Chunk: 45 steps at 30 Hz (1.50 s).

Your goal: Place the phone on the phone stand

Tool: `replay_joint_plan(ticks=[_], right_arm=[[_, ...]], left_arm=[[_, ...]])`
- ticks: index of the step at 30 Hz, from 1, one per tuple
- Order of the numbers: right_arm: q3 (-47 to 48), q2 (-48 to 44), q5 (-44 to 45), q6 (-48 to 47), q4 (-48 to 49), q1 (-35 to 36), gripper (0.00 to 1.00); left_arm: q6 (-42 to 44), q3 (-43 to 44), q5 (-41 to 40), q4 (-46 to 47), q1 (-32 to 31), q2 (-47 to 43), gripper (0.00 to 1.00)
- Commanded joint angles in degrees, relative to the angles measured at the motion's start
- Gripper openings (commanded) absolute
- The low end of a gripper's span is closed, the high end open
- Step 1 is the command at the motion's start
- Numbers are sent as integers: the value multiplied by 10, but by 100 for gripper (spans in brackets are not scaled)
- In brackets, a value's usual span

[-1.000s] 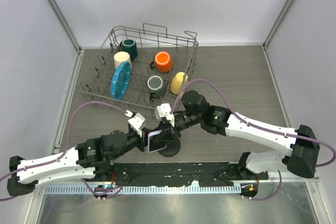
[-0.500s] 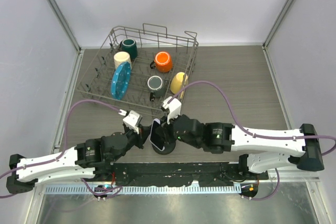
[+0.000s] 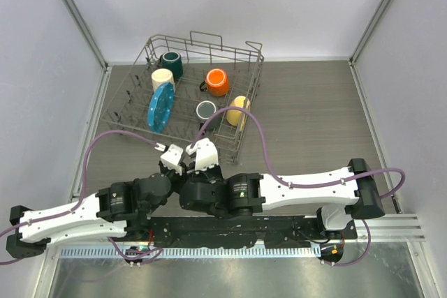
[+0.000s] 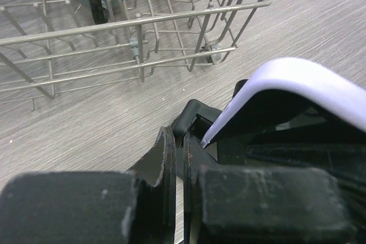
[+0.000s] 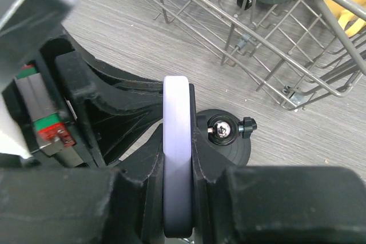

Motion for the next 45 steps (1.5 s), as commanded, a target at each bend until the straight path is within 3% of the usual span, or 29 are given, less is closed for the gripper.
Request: replay_joint_plan(ticks=[1, 4, 8, 15, 19, 20, 24, 29, 33, 36, 37, 40, 45], right_arm=[[-36, 18, 132, -34, -228, -28, 1], [-65, -11, 101, -56, -177, -31, 1], [-74, 12, 98, -52, -183, -33, 1], [-87, 2, 83, -102, -138, -38, 1], [-114, -6, 69, -134, -96, -38, 1], [-116, -7, 65, -138, -92, -38, 1], [-126, -22, 41, -166, -68, -39, 1], [-134, -42, 15, -189, -41, -41, 1], [-152, -73, -45, -223, 14, -41, 1], [-156, -97, -75, -226, 24, -42, 12], [-156, -103, -87, -226, 26, -41, 22], [-160, -131, -112, -231, 35, -42, 35], [-195, -200, -172, -254, 92, -45, 43]], left_arm=[[-40, 71, -107, -48, 15, 17, 0], [-42, 55, -99, -33, 16, 4, 0], [-46, 55, -94, -36, 15, -8, 0], [-97, 106, -69, -141, 15, -29, 0], [-171, 140, -60, -225, 15, -33, 2], [-183, 146, -60, -243, 15, -32, 5], [-239, 178, -65, -322, 15, -35, 37], [-250, 192, -62, -330, 15, -65, 49], [-214, 162, -37, -264, 15, -100, 59], [-185, 132, -5, -205, 15, -124, 68], [-179, 124, 1, -190, 15, -131, 70], [-144, 98, 28, -137, 15, -127, 76], [-99, 77, 63, -62, 15, -72, 79]])
